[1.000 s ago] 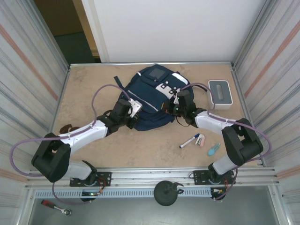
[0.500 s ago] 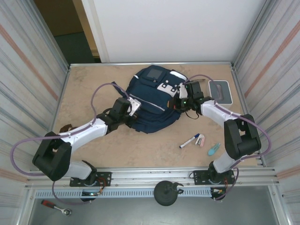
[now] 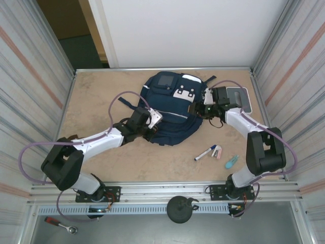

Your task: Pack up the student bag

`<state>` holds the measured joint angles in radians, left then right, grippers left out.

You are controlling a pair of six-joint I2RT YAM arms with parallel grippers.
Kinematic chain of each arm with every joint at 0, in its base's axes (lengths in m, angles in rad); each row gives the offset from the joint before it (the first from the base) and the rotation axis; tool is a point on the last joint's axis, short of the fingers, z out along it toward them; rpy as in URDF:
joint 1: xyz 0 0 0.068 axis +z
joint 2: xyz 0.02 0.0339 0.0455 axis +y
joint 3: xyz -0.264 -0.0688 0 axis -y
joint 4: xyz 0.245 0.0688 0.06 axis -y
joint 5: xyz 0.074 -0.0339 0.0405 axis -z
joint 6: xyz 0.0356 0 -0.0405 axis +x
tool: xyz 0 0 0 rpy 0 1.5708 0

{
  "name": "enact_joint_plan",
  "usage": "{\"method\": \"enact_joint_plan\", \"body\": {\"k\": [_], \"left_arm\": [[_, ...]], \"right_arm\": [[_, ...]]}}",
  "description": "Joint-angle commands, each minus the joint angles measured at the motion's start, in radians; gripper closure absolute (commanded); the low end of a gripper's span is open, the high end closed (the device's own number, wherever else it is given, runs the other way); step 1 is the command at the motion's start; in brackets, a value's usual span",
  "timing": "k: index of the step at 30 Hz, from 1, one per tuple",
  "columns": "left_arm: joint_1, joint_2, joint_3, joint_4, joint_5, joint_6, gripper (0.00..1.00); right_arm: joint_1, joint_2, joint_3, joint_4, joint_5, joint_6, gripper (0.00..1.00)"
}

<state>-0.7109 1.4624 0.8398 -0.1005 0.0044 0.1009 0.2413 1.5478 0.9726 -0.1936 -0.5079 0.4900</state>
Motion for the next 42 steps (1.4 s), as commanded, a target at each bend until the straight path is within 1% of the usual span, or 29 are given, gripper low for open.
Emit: {"method": "enact_joint_plan", "body": {"k": [1,5,7,8,10,12,14,17,23,26,29,31,34,38,42], "left_arm": [[-0.003,0.014,0.022,0.027,0.016,-0.012,1.00],[-0.002,0.022,0.025,0.030,0.016,-0.009,1.00],[-0.002,0.021,0.022,0.024,0.005,-0.008,1.00],[-0.002,0.017,0.019,0.023,-0.003,-0.008,1.00],[0.000,0.005,0.005,0.024,-0.028,-0.001,1.00],[0.016,-0.006,-0.004,0.014,-0.045,0.000,1.00],[0.041,-0.017,-0.011,0.007,-0.047,0.000,1.00],[0.084,-0.032,-0.024,0.011,-0.055,0.004,1.00],[0.138,-0.024,-0.022,0.002,-0.090,0.024,1.00],[0.173,-0.017,-0.008,-0.008,-0.075,0.015,1.00],[0.183,-0.006,0.019,-0.040,-0.065,0.008,1.00],[0.183,-0.001,0.028,-0.047,-0.033,0.007,1.00],[0.167,-0.001,0.017,-0.026,0.013,0.006,1.00],[0.116,0.010,0.011,-0.022,0.020,0.006,1.00],[0.061,0.019,0.012,-0.022,0.034,-0.007,1.00]], "right_arm": [[0.060,-0.028,-0.039,0.068,0.032,0.080,0.52],[0.110,0.007,-0.034,0.082,0.067,0.096,0.52],[0.122,0.024,-0.023,0.054,0.112,0.082,0.56],[0.122,0.026,-0.022,0.038,0.134,0.073,0.61],[0.118,0.017,-0.021,0.003,0.177,0.047,0.79],[0.107,-0.002,-0.021,-0.031,0.210,0.017,0.88],[0.091,-0.019,-0.023,-0.064,0.215,-0.017,0.94],[0.056,-0.043,-0.030,-0.096,0.178,-0.063,0.99],[0.010,-0.081,-0.042,-0.145,0.120,-0.123,1.00],[-0.018,-0.086,-0.031,-0.175,0.097,-0.156,1.00],[-0.051,-0.071,-0.005,-0.209,0.068,-0.182,1.00],[-0.073,-0.056,0.017,-0.229,0.052,-0.193,1.00],[-0.091,-0.020,0.051,-0.247,0.039,-0.197,0.99],[-0.092,0.022,0.088,-0.248,0.038,-0.189,0.92],[-0.113,0.017,0.094,-0.248,0.067,-0.176,0.84]]}}
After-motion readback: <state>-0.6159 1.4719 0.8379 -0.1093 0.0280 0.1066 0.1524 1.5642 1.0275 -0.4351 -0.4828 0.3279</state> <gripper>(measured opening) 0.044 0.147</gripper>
